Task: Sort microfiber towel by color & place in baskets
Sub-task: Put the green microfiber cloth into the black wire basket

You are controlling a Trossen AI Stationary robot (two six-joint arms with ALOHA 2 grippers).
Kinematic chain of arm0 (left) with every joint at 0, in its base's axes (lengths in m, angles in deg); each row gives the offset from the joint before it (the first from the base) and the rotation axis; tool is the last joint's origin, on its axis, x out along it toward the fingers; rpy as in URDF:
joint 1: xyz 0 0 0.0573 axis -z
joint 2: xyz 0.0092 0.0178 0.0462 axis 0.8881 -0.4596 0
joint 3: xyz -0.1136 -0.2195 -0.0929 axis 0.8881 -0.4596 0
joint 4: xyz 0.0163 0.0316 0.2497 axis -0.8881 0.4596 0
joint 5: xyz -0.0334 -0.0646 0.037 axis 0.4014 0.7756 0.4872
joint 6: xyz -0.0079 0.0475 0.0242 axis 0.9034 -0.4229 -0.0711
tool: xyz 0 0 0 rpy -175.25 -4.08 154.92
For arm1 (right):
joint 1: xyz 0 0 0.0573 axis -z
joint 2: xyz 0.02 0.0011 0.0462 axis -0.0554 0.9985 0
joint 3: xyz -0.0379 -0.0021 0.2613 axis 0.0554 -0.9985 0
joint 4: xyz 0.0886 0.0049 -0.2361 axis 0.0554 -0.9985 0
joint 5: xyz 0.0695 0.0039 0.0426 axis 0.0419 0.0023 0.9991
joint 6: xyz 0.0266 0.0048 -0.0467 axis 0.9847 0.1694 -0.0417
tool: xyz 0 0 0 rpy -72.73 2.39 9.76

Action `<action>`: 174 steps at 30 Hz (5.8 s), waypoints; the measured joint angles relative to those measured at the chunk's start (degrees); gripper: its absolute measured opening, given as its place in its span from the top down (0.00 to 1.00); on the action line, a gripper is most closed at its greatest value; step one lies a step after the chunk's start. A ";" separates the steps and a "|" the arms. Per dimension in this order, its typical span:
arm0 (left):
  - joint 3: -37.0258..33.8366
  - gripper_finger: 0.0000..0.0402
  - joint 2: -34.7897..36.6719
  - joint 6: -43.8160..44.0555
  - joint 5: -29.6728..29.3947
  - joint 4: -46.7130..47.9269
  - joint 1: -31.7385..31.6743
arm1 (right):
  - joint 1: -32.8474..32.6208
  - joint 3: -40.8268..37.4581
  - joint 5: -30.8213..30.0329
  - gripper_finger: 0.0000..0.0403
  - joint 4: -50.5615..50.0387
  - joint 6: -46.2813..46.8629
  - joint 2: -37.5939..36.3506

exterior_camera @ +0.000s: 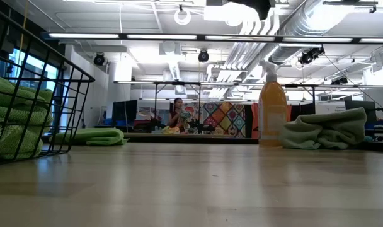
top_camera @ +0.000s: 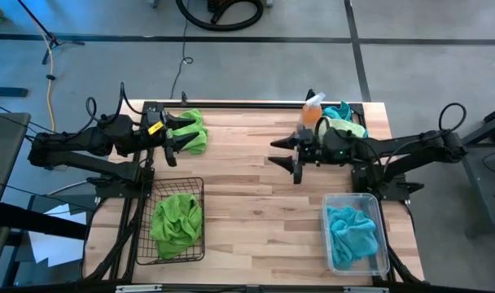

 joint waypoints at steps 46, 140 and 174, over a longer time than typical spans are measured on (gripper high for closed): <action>0.00 0.53 -0.07 0.00 0.00 -1.59 -0.02 | 1.33 0.00 2.06 0.39 6.95 -2.86 0.00; 0.02 0.53 -0.41 12.35 -4.94 8.93 -3.01 | 4.47 0.00 2.34 0.39 5.51 -0.67 0.04; -7.17 0.53 -22.93 24.71 5.94 30.60 -39.91 | 7.80 0.11 4.31 0.39 9.10 4.13 5.66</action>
